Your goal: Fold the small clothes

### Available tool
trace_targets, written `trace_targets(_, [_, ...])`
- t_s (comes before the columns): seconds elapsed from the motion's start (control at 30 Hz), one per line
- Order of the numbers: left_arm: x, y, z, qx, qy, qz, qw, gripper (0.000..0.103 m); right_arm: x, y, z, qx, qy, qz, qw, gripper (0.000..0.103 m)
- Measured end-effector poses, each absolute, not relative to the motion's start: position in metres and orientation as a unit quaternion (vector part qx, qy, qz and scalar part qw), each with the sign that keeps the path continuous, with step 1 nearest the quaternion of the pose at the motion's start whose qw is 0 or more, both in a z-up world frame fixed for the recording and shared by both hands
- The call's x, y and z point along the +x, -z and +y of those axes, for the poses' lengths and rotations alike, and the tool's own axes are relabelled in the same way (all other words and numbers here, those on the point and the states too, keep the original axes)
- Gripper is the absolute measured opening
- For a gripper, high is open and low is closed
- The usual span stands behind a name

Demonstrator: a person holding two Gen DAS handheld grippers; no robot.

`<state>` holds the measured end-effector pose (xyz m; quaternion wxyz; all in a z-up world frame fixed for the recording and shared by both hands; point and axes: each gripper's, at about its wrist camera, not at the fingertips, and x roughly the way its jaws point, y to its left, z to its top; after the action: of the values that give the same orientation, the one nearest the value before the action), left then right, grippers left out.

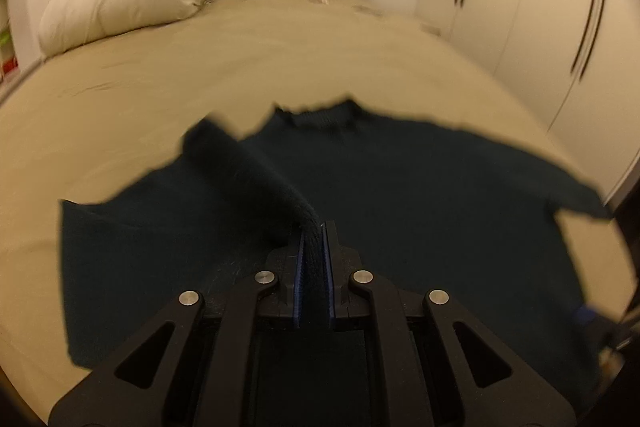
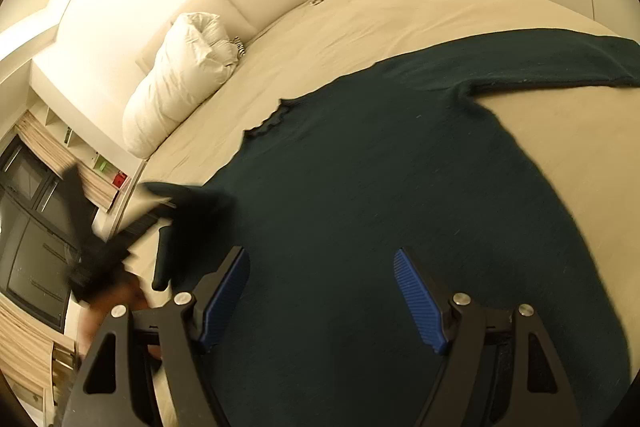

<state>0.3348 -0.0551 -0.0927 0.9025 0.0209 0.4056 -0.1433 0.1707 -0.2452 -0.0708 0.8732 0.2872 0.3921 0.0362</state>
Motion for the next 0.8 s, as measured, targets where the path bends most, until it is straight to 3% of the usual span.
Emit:
trace_targets(0.1, [0.330, 0.138, -0.081, 0.070, 0.146, 0.449, 0.879, 0.008, 0.193, 0.075, -0.252, 0.281, -0.052, 0.406, 0.868, 0.078])
trace_targets(0.23, [0.331, 0.143, -0.074, 0.078, 0.166, 0.442, 0.878, 0.009, 0.229, 0.084, -0.242, 0.291, -0.097, 0.427, 0.851, 0.083])
trace_targets(0.47, [0.340, 0.110, 0.021, -0.025, 0.180, 0.417, 0.891, 0.009, 0.289, 0.093, -0.207, 0.292, -0.145, 0.455, 0.828, 0.083])
trace_targets(0.67, [0.361, 0.124, 0.072, -0.075, 0.155, 0.442, 0.881, 0.009, 0.341, 0.134, -0.183, 0.324, -0.139, 0.544, 0.761, 0.083])
trace_targets(0.77, [0.357, 0.127, 0.095, -0.108, 0.153, 0.429, 0.884, 0.009, 0.342, 0.132, -0.179, 0.318, -0.141, 0.537, 0.769, 0.083])
trace_targets(0.8, [0.358, 0.127, 0.106, -0.125, 0.153, 0.424, 0.884, 0.009, 0.343, 0.132, -0.177, 0.314, -0.147, 0.536, 0.769, 0.077])
